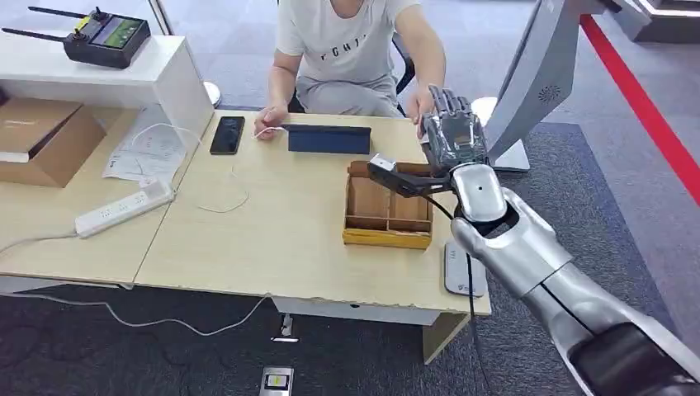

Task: Pass the card to the sensor for recognition and then transmit it.

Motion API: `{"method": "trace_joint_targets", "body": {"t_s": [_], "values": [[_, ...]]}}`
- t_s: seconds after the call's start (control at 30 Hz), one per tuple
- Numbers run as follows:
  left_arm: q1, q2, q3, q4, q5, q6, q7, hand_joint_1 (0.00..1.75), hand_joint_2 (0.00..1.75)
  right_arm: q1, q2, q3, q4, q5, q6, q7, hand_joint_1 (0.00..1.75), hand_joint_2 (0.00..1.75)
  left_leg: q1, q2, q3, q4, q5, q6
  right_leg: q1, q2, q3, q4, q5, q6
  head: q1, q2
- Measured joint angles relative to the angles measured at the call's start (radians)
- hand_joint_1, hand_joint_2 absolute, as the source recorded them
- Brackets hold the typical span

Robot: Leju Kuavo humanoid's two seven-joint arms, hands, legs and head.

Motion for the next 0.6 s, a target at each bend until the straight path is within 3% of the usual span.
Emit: {"method": "trace_joint_targets", "body": {"t_s": [0.23,0.37,0.53,0.6], "values": [[0.002,0.002,0.000,0.000,0.012,0.003,0.013,0.00,0.00,0.003,0.008,0.002,0.049,-0.024,-0.008,-0.025,0.00,0.00,0.000,0.000,0.000,0.000,0.000,0.000,0.000,0.000,0.000,0.000,0.000,0.000,0.000,0.000],[0.005,0.003,0.000,0.000,0.014,-0.002,0.013,0.00,0.00,0.023,-0.001,-0.018,0.051,-0.061,-0.082,-0.027,0.00,0.00,0.000,0.000,0.000,0.000,0.000,0.000,0.000,0.000,0.000,0.000,0.000,0.000,0.000,0.000],[0.006,0.005,0.000,0.000,0.014,-0.002,0.013,0.00,0.00,0.039,-0.012,-0.041,0.050,-0.084,-0.096,-0.031,0.00,0.00,0.000,0.001,0.001,0.000,0.000,0.000,0.000,0.000,-0.001,0.000,0.000,0.000,0.000,0.000],[0.007,0.005,0.000,0.000,0.014,-0.003,0.011,0.00,0.00,0.067,-0.025,-0.065,0.028,-0.149,-0.157,-0.041,0.00,0.00,0.000,0.001,0.001,0.000,0.000,0.000,0.000,0.000,0.000,0.000,0.000,0.000,0.000,0.000]]}}
